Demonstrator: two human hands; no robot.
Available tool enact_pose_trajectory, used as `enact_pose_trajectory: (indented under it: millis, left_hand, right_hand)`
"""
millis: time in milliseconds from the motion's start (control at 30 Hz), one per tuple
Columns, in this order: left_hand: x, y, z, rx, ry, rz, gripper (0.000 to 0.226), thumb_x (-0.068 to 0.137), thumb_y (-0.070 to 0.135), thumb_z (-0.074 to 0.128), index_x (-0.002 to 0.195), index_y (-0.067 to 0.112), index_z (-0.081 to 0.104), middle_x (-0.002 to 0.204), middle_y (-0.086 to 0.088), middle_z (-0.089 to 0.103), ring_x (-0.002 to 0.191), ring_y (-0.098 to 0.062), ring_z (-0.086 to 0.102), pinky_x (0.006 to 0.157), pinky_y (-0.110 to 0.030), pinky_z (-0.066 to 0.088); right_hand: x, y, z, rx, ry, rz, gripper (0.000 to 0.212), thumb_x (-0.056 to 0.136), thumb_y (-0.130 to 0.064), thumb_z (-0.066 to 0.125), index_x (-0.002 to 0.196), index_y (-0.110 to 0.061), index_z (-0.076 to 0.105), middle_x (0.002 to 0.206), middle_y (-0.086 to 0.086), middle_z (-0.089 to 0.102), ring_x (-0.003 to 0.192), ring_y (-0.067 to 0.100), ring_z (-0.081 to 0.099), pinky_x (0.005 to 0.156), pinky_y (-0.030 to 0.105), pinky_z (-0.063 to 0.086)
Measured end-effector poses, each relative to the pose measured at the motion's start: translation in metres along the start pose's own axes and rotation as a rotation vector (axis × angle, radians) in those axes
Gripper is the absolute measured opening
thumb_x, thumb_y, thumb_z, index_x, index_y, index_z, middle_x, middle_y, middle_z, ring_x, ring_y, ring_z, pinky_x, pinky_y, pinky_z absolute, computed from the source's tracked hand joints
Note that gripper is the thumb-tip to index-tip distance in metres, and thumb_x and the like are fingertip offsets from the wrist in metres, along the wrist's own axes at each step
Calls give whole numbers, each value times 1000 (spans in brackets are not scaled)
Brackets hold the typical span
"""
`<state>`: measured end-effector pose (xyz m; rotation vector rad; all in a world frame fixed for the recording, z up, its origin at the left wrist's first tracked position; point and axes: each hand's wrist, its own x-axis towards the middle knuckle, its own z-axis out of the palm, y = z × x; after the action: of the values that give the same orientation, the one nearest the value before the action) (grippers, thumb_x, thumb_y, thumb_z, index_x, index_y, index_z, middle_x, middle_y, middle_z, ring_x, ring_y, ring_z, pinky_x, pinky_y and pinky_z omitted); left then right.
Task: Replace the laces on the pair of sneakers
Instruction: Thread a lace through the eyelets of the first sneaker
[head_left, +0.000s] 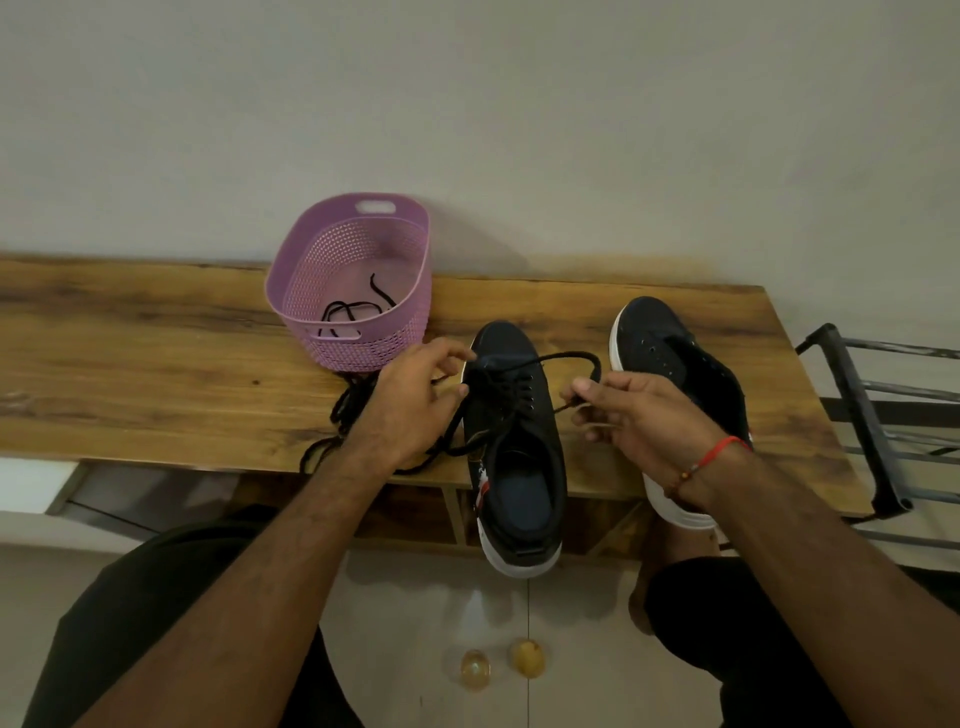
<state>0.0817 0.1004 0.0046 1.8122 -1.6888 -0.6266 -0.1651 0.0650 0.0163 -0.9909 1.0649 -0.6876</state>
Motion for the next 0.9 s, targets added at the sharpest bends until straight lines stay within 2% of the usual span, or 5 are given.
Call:
enact_pose_trajectory:
  millis: [267, 467, 567, 767, 900]
  left_hand:
    - [-10, 44, 31, -53, -57, 247, 18, 92, 41, 70, 101, 27, 74, 111, 12, 54, 97, -3, 51, 80, -25, 48]
    - [-9, 38, 29, 65, -244, 213, 18, 85, 49, 74, 94, 33, 75, 109, 16, 46, 110, -8, 46, 98, -44, 49]
    - [-8, 41, 30, -58, -215, 158, 29, 88, 57, 65, 97, 33, 79, 108, 14, 51, 110, -10, 48, 97, -43, 48]
    - [-4, 58, 26, -584, -115, -168, 44, 101, 56, 46, 100, 25, 78, 94, -12, 74, 92, -23, 70, 86, -38, 55]
    - [-1, 61, 26, -528, 45, -31, 24, 104, 30, 55, 106, 19, 76, 97, 5, 75, 94, -10, 69, 87, -38, 57]
  right_hand:
    - [8, -31, 11, 257, -156, -45, 15, 88, -28, 65, 99, -18, 71, 91, -2, 70, 88, 14, 67, 77, 29, 49]
    - [27, -49, -8, 514, 83, -98, 20, 99, -23, 56, 105, -10, 69, 69, -4, 57, 66, 11, 58, 65, 24, 53]
    - [27, -46, -8, 322, 31, -111, 24, 101, -26, 53, 102, -8, 69, 65, -3, 49, 56, 10, 43, 48, 21, 39]
    - [13, -32, 8, -484, -353, 43, 28, 96, -35, 62, 91, -12, 76, 61, -2, 51, 49, 11, 44, 45, 24, 34]
    - [12, -30, 13, -359, -250, 33, 44, 92, -52, 61, 93, -12, 76, 72, 2, 64, 62, 17, 56, 52, 26, 44]
